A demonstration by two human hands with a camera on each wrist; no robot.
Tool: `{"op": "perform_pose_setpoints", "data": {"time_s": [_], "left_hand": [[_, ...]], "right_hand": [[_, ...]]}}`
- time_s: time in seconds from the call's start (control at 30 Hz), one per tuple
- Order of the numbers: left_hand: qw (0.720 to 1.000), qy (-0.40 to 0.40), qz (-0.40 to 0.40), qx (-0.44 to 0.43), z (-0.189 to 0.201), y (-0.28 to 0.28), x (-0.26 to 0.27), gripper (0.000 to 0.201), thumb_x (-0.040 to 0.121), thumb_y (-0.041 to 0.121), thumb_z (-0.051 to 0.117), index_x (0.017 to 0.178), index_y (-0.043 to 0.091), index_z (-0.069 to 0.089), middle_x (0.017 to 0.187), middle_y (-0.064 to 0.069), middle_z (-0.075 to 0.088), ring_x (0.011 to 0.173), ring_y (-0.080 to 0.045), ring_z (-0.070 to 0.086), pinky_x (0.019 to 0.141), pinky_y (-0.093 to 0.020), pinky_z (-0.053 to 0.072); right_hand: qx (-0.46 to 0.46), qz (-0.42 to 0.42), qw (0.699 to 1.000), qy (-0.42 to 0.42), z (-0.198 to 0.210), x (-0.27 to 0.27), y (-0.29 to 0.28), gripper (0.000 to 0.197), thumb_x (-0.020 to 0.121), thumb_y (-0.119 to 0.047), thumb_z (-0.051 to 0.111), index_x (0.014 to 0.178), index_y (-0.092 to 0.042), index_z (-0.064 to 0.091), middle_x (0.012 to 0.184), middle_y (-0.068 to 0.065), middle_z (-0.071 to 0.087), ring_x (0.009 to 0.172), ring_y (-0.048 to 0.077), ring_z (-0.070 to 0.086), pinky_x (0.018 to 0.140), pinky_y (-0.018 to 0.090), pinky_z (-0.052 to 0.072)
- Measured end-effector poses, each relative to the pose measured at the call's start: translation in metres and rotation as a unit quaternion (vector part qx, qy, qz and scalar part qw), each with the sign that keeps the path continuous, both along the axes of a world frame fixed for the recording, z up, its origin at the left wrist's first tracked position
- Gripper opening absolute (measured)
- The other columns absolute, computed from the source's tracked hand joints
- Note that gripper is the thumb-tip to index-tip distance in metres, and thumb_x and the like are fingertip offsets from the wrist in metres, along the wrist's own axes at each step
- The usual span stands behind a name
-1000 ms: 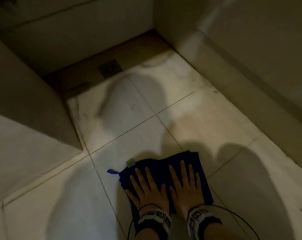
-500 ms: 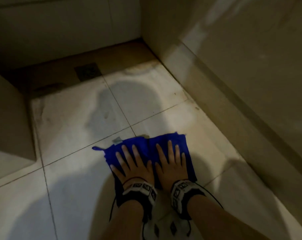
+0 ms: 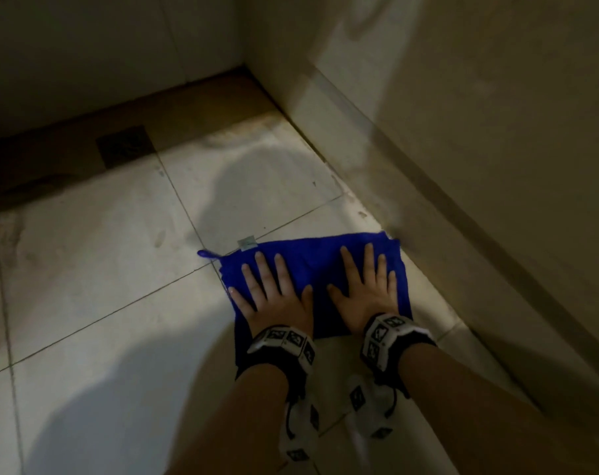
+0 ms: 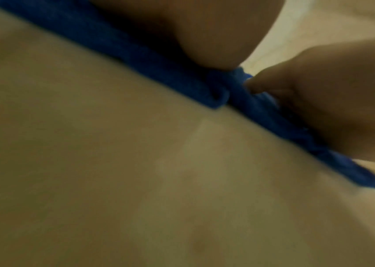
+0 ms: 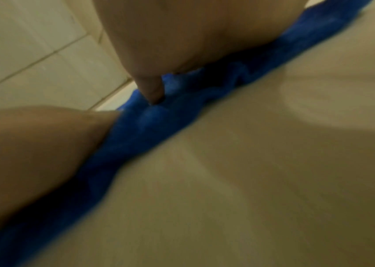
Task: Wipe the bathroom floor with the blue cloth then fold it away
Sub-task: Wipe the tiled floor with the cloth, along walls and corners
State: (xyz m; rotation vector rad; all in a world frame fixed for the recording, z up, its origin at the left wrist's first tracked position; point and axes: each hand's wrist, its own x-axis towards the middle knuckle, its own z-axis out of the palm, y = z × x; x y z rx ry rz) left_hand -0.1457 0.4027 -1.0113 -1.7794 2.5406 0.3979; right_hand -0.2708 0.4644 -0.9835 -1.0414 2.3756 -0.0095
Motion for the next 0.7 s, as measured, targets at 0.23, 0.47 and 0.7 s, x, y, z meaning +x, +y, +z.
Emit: {"op": "perform_pose_setpoints", "data": {"time_s": [0.23,0.47,0.7], "left_hand": [[1.000,0.002,0.005,-0.030,-0.007,0.000,-0.005,0.083,0.087,0.061,0.044,0.155,0.020,0.020,0.162,-0.011,0.012,0.147,-0.035,0.014,0.115,-0.057,-0.006],[0.999,0.010,0.029,-0.014,-0.006,-0.001,-0.019,0.089,0.081,0.060,0.058,0.153,0.017,0.028,0.160,-0.014,0.018,0.146,-0.038,0.018,0.114,-0.061,0.001],[1.000,0.003,0.010,0.029,0.002,-0.005,-0.022,0.080,0.084,0.059,0.028,0.151,0.016,0.033,0.158,-0.015,0.025,0.143,-0.039,0.026,0.113,-0.062,0.011]], "right_hand": [[-0.010,-0.029,0.999,-0.026,0.008,-0.019,-0.040,0.083,0.093,-0.056,0.044,0.154,-0.038,-0.010,0.158,0.003,-0.032,0.146,0.028,-0.025,0.119,0.047,-0.013],[-0.042,-0.074,0.996,-0.030,0.011,-0.029,-0.062,0.088,0.085,-0.045,0.060,0.153,-0.036,0.005,0.162,0.001,-0.021,0.149,0.027,-0.017,0.120,0.048,-0.010],[-0.035,-0.081,0.996,-0.033,0.015,-0.029,-0.071,0.095,0.078,-0.039,0.065,0.153,-0.031,0.007,0.162,0.004,-0.020,0.149,0.028,-0.017,0.119,0.049,-0.011]]}}
